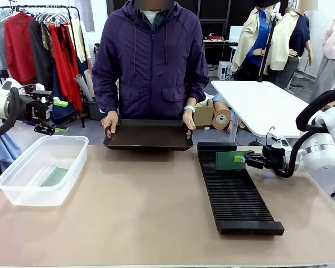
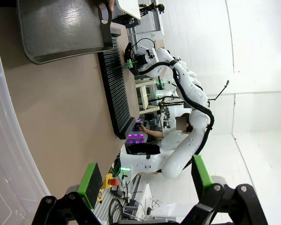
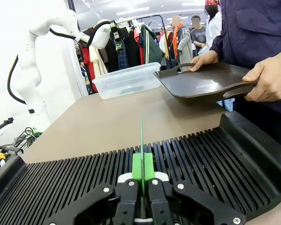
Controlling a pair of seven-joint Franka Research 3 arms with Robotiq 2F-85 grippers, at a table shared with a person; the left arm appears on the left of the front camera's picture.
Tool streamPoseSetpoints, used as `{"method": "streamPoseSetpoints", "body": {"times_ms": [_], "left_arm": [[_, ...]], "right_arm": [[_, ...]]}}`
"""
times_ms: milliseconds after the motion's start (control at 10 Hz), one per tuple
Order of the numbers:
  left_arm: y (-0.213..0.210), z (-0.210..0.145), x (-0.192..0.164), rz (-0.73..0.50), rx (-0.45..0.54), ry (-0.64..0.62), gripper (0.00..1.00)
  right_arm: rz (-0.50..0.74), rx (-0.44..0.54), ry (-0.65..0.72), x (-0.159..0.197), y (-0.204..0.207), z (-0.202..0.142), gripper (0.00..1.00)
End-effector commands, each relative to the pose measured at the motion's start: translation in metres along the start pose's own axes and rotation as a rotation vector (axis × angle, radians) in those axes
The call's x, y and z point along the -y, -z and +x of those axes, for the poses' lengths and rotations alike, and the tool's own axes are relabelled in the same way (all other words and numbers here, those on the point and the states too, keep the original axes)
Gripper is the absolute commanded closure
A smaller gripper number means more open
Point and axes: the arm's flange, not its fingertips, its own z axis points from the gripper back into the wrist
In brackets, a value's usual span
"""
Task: Sort PCBs into racks and boxes based on the side picked up.
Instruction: If the short side of the Blank PCB is picked up, insert it into the PCB Rack ; if the long side is picked up, place it in the Organizing box.
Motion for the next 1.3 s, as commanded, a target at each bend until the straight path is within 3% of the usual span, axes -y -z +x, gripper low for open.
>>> {"method": "streamPoseSetpoints", "body": {"times_ms": [0,400,800,900,1200], "left_arm": [[-0.001,0.000,0.000,0.001,0.004,0.000,0.00],[-0.001,0.000,0.000,0.001,0.004,0.000,0.00],[-0.001,0.000,0.000,0.001,0.004,0.000,0.00],[-0.001,0.000,0.000,0.001,0.004,0.000,0.00],[-0.001,0.000,0.000,0.001,0.004,0.000,0.00]], "right_arm": [[0.022,-0.012,-0.018,-0.004,0.003,-0.002,1.00],[-0.012,-0.062,-0.063,-0.012,0.004,-0.014,1.00],[-0.013,-0.018,-0.069,-0.013,0.003,-0.006,0.97],[-0.025,-0.015,-0.060,-0.013,0.005,-0.004,0.84],[-0.017,-0.012,-0.043,-0.011,0.010,0.001,0.24]]}}
